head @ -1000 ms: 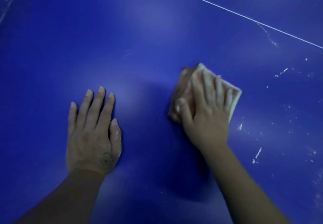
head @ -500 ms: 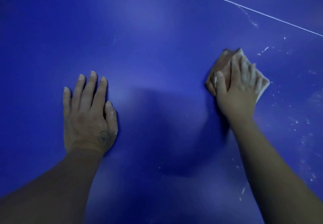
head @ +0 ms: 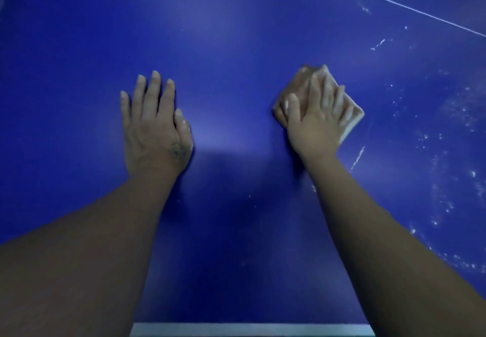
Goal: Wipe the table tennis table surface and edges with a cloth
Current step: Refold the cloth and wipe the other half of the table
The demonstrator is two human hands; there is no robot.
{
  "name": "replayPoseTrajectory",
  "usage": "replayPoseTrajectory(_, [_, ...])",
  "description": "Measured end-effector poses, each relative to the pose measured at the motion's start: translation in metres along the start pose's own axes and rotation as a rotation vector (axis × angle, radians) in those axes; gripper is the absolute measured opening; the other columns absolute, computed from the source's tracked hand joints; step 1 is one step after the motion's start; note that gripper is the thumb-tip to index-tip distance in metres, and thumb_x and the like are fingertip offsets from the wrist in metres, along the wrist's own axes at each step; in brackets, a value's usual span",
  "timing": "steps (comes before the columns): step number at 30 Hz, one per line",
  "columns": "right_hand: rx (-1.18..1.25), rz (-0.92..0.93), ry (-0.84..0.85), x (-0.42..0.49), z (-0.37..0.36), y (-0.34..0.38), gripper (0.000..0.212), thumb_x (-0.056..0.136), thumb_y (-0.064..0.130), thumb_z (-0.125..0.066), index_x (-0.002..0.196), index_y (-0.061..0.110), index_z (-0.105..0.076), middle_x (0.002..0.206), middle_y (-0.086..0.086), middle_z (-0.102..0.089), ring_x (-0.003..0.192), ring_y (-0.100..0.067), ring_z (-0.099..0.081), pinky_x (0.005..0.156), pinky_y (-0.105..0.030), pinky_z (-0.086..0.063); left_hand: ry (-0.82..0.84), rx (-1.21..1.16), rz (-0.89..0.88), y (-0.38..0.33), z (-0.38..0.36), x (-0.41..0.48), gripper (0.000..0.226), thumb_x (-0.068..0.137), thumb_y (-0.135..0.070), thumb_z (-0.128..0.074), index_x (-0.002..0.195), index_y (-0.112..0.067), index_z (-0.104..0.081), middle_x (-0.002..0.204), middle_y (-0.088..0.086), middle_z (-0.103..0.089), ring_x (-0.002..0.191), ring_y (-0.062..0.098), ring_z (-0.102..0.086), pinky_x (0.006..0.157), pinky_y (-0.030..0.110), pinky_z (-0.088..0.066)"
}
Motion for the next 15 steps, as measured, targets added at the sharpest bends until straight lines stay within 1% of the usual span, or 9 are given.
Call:
replayPoseTrajectory(2, [-0.022, 0.113, 0.001, -0.019, -0.007, 0.035, 0.075, 0.105, 0.064, -0.028, 0.172, 0.032, -0.02, 0.18, 0.003, -0.014, 0.167, -0.029, 0.0, 0.13, -0.063, 0.0, 0.011, -0.033, -0.003, -0.002, 0.003, -0.002, 0.056, 0.112, -0.025, -0.042, 0.165, -0.006, -0.044, 0.176, 0.014, -0.034, 0.167, 0.033, -0.022, 0.137, 0.054, -0.008])
replayPoseTrajectory(5, [-0.049, 0.378, 0.005, -0.091, -0.017, 0.074, 0.074, 0.104, 0.061, -0.038, 0.17, 0.03, -0.029, 0.179, 0.002, -0.021, 0.167, -0.031, -0.008, 0.129, -0.066, -0.008, 0.024, -0.066, -0.033, 0.0, 0.006, -0.016, 0.055, 0.112, -0.025, -0.041, 0.163, -0.004, -0.047, 0.175, 0.016, -0.036, 0.166, 0.035, -0.026, 0.137, 0.054, -0.012])
replayPoseTrajectory(7, [-0.043, 0.505, 0.022, -0.151, -0.022, 0.075, 0.074, 0.103, 0.06, -0.048, 0.169, 0.029, -0.032, 0.179, 0.003, -0.02, 0.167, -0.03, -0.009, 0.128, -0.067, -0.012, 0.047, -0.017, -0.081, 0.002, 0.008, -0.042, 0.056, 0.114, -0.027, -0.04, 0.165, -0.005, -0.044, 0.176, 0.016, -0.034, 0.166, 0.036, -0.026, 0.136, 0.055, -0.015])
replayPoseTrajectory(10, [-0.02, 0.597, 0.087, -0.218, -0.026, 0.062, 0.075, 0.105, 0.06, -0.051, 0.17, 0.03, -0.03, 0.18, 0.005, -0.015, 0.168, -0.028, -0.006, 0.129, -0.066, -0.015, 0.086, 0.025, -0.112, 0.01, 0.015, -0.106, 0.057, 0.116, -0.031, -0.035, 0.169, -0.009, -0.038, 0.179, 0.015, -0.027, 0.167, 0.038, -0.022, 0.135, 0.059, -0.016])
replayPoseTrajectory(13, [-0.014, 0.697, 0.118, -0.216, -0.022, 0.061, 0.071, 0.105, 0.059, -0.053, 0.167, 0.028, -0.039, 0.179, 0.003, -0.021, 0.167, -0.029, -0.008, 0.13, -0.065, -0.013, 0.131, 0.064, -0.084, 0.028, 0.024, -0.175, 0.06, 0.116, -0.037, -0.031, 0.172, -0.016, -0.032, 0.182, 0.01, -0.019, 0.169, 0.035, -0.013, 0.135, 0.061, -0.016])
replayPoseTrajectory(15, [-0.006, 0.698, 0.116, -0.178, -0.017, 0.062, 0.069, 0.104, 0.058, -0.054, 0.165, 0.028, -0.043, 0.177, 0.003, -0.025, 0.167, -0.03, -0.011, 0.13, -0.064, -0.011, 0.135, 0.074, -0.068, 0.039, 0.028, -0.203, 0.061, 0.114, -0.037, -0.035, 0.171, -0.017, -0.035, 0.182, 0.009, -0.021, 0.169, 0.035, -0.015, 0.134, 0.063, -0.019])
Point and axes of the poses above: each hand's wrist, its own x-axis towards the middle knuckle, its own z-axis out of the back of the hand, y = z × x, the point moved 9 cm from there along x, towards the middle knuckle
